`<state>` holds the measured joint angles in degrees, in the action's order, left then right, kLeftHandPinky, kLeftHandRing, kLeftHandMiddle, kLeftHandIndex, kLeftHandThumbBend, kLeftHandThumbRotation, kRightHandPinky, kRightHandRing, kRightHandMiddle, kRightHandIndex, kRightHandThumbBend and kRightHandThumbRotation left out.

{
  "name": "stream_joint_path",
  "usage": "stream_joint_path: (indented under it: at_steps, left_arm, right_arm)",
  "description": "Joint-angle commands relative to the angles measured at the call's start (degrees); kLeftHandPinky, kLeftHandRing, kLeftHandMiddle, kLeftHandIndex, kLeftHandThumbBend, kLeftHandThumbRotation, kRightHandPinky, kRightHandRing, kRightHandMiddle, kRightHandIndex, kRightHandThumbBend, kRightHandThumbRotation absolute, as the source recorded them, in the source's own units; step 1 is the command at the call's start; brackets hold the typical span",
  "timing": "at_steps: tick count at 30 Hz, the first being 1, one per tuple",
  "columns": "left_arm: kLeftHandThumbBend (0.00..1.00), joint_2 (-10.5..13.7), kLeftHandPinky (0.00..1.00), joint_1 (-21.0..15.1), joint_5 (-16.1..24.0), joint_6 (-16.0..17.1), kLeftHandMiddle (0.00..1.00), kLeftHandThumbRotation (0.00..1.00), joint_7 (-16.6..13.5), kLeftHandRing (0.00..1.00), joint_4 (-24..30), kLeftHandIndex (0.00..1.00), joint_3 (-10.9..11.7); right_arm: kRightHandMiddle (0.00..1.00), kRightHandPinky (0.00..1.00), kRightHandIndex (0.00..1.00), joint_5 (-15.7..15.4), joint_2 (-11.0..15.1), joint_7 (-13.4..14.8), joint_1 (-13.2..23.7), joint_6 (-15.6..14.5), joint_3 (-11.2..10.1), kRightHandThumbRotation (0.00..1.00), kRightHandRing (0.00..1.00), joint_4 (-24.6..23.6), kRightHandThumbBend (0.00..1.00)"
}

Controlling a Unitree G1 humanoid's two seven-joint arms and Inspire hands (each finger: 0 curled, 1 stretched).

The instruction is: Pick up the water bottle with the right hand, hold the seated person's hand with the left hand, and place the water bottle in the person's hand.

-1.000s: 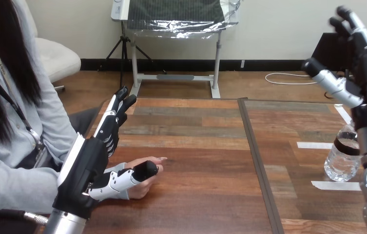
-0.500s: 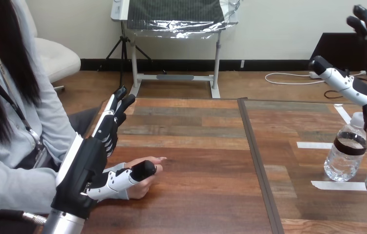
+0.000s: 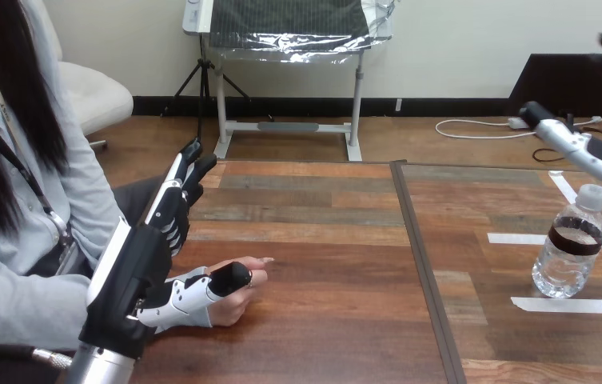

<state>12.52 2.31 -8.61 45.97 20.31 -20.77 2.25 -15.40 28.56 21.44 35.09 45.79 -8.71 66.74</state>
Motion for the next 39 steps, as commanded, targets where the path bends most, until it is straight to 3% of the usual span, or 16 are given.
stream_joint_path:
  at_steps: [1,14,22,27,39]
  left_arm:
    - [1.00,0.4,0.99,-1.9,-0.1,1.1,1.00,0.54,-0.2,1.00,0.6,1.00,1.0]
    - [1.00,0.6,0.97,-1.4,0.2,1.1,1.00,0.55,0.0,1.00,1.2,1.00,1.6]
    - [1.00,0.8,0.96,-1.0,0.2,0.8,1.00,0.55,0.0,1.00,1.8,1.00,1.8]
    - [1.00,1.2,0.97,-0.7,0.1,0.7,1.00,0.55,0.1,1.00,2.4,1.00,1.9]
    - [1.00,1.4,0.97,-0.6,-0.1,1.5,1.00,0.55,0.3,1.00,2.4,1.00,2.1]
  right_arm:
    - [0.85,0.85,0.90,-0.7,2.6,2.3,5.4,-0.7,0.8,0.54,0.88,0.9,1.00]
    - [0.84,0.84,0.90,-0.3,3.7,2.4,5.6,-5.6,1.7,0.46,0.87,3.3,1.00]
    - [0.84,0.84,0.90,0.0,3.9,2.3,5.6,-9.3,2.0,0.47,0.86,3.9,1.00]
    - [0.83,0.81,0.89,0.8,3.9,0.5,5.4,-12.8,2.0,0.43,0.86,4.9,1.00]
    - [0.83,0.75,0.88,1.4,3.4,-1.4,4.9,-16.8,1.9,0.43,0.85,6.0,1.00]
